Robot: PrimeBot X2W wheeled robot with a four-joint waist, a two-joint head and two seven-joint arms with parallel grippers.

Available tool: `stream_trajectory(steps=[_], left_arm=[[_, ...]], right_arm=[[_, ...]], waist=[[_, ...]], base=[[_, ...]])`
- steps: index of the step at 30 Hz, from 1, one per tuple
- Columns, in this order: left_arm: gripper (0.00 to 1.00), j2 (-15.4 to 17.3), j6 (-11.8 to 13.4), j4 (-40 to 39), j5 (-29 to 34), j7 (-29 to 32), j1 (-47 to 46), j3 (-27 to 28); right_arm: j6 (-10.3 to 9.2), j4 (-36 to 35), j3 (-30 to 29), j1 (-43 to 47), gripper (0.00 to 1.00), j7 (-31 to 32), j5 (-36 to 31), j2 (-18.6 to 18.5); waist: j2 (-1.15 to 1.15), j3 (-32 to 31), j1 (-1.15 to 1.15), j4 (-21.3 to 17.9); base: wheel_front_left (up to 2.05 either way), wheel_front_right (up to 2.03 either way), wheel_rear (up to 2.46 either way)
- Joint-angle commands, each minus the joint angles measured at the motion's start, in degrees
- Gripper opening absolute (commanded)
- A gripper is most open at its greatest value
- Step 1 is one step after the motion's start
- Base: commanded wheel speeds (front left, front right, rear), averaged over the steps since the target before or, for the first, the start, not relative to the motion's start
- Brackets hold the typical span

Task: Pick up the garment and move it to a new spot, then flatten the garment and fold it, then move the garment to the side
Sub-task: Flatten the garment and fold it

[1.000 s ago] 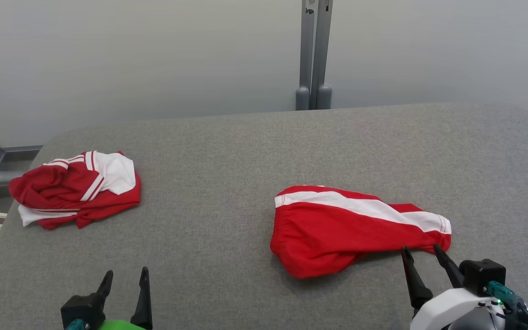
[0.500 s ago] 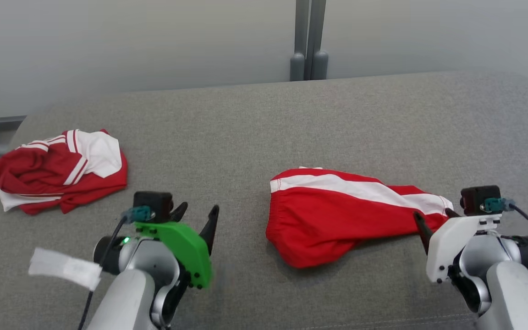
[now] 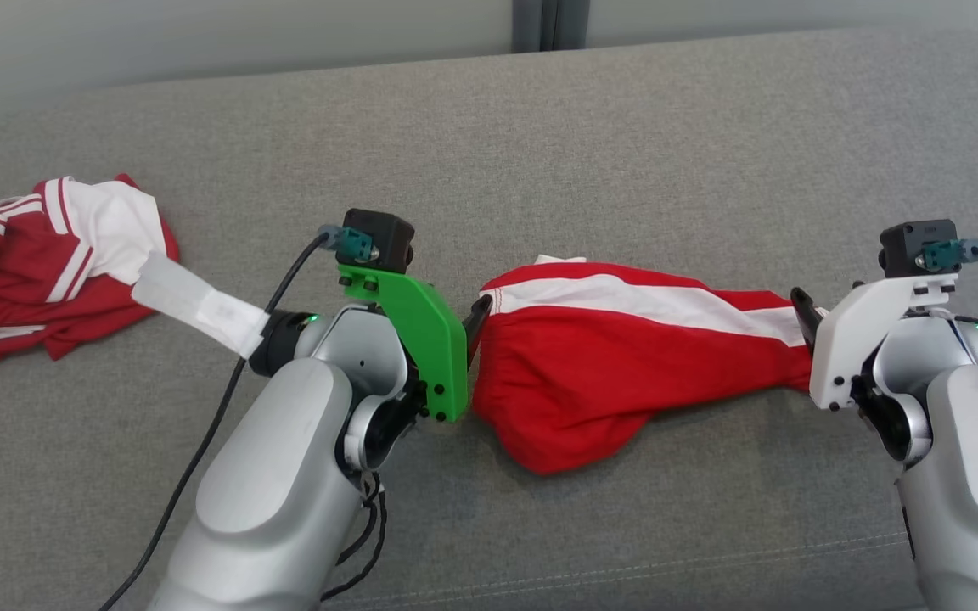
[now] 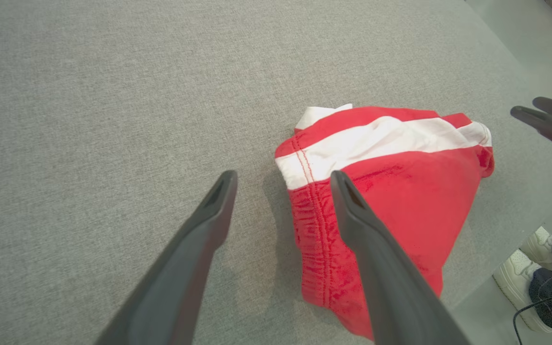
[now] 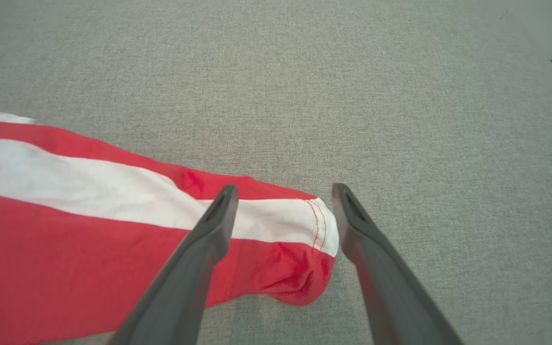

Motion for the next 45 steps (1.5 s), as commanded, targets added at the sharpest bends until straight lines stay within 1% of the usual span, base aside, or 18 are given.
stream_trajectory(steps=[1, 9, 13, 18, 20, 21, 22, 23, 24, 25, 34, 35, 36, 37, 38, 40, 41, 45], left_arm=[[1.00, 0.08, 0.62, 0.07, -0.91, 0.25, -1.48, -0.40], [1.00, 0.11, 4.87, 3.78, -5.85, 2.41, -6.36, -4.97], [1.00, 0.12, 6.08, 5.84, -5.73, 2.42, -7.87, -5.92], [1.00, 0.12, 6.05, 7.26, -7.36, 3.13, -8.55, -6.42], [0.84, 0.11, 6.41, 7.70, -7.70, 3.53, -8.79, -6.59], [0.65, 0.12, 6.56, 7.94, -7.87, 3.69, -8.84, -6.61], [0.40, 0.12, 6.53, 8.11, -7.92, 3.72, -8.92, -6.70], [0.28, 0.11, 6.52, 8.22, -7.93, 3.76, -9.14, -6.76], [0.08, 0.11, 6.54, 8.30, -7.97, 3.78, -9.34, -6.79], [0.00, 0.11, 6.53, 8.35, -8.04, 3.79, -9.47, -6.81], [0.00, 0.12, 6.16, 8.39, -8.40, 3.85, -9.98, -7.69], [0.00, 0.14, 6.21, 8.43, -8.37, 3.80, -10.01, -7.74], [0.00, 0.22, 6.22, 8.46, -8.28, 3.64, -10.07, -7.77], [0.00, 0.28, 6.16, 8.54, -8.35, 3.60, -10.03, -7.76], [0.00, 0.32, 6.05, 8.59, -8.45, 3.52, -10.03, -7.77], [0.00, 0.37, 5.89, 8.68, -8.55, 3.35, -10.10, -7.81], [0.00, 0.36, 5.79, 8.71, -8.62, 3.20, -10.10, -7.84], [0.00, 0.32, 5.49, 8.85, -8.83, 2.56, -9.95, -7.95]], right_arm=[[-0.04, 0.49, 0.28, -1.01, 1.00, -0.49, -0.29, 0.04], [-0.04, 5.24, 3.92, -5.21, 1.00, -3.33, -2.27, -0.59], [-0.04, 7.31, 4.18, -5.50, 1.00, -4.30, -2.46, -0.70], [-0.04, 9.05, 4.45, -5.72, 1.00, -5.22, -2.96, -1.28], [-0.04, 9.74, 4.55, -5.93, 1.00, -5.37, -2.89, -1.12], [-0.04, 10.16, 4.69, -6.14, 1.00, -5.37, -2.86, -1.07], [-0.04, 10.58, 4.84, -6.38, 1.00, -5.16, -2.63, -0.99], [-0.04, 10.94, 4.94, -6.66, 1.00, -5.05, -2.31, -0.94], [-0.04, 11.37, 4.93, -6.90, 1.00, -4.95, -2.22, -0.97], [-0.04, 11.87, 4.70, -7.05, 1.00, -4.78, -2.13, -0.94], [-0.03, 16.14, 0.87, -7.88, 1.00, -3.74, -1.50, 0.71], [-0.03, 16.26, 0.79, -8.01, 0.96, -4.33, -1.35, 0.98], [-0.03, 16.63, 0.54, -8.15, 0.51, -4.52, -0.82, 1.37], [-0.03, 17.13, 0.30, -8.23, 0.43, -4.49, -0.43, 1.66], [-0.03, 17.67, 0.10, -8.27, 0.40, -4.32, 0.08, 1.87], [-0.03, 18.69, -0.42, -8.40, 0.21, -4.09, 1.10, 2.11], [-0.03, 19.10, -0.65, -8.47, 0.00, -4.28, 1.50, 2.15], [-0.06, 20.63, -1.52, -8.77, 0.00, -4.48, 1.39, 2.20]], waist=[[0.00, 2.39, 0.00, -1.18], [0.00, 5.35, 0.00, -2.82], [0.00, 5.52, 0.00, -3.04], [0.00, 5.74, 0.00, -3.17], [0.00, 6.07, 0.00, -3.19], [0.00, 6.20, 0.00, -3.21], [0.00, 6.33, 0.00, -3.22], [0.00, 6.49, 0.00, -3.24], [0.00, 6.63, 0.00, -3.23], [0.00, 6.77, 0.00, -3.20], [0.00, 7.68, 0.00, -2.49], [0.00, 7.75, 0.00, -2.45], [0.00, 7.80, 0.00, -2.41], [0.00, 7.83, 0.00, -2.36], [0.00, 7.86, 0.00, -2.31], [0.00, 7.88, 0.00, -2.20], [0.00, 7.87, 0.00, -2.15], [0.00, 7.57, 0.00, -2.05]], base=[[0.00, 0.00, 0.00], [0.00, 0.00, 0.00], [0.00, 0.00, 0.00], [0.00, 0.00, 0.00], [0.00, 0.00, 0.00], [0.00, 0.00, 0.00], [0.00, 0.00, 0.00], [0.00, 0.00, 0.00], [0.00, 0.00, 0.00], [0.00, 0.00, 0.00], [0.00, 0.00, 0.00], [0.00, 0.00, 0.00], [0.00, 0.00, 0.00], [0.00, 0.00, 0.00], [0.00, 0.00, 0.00], [0.00, 0.00, 0.00], [0.00, 0.00, 0.00], [0.00, 0.00, 0.00]])
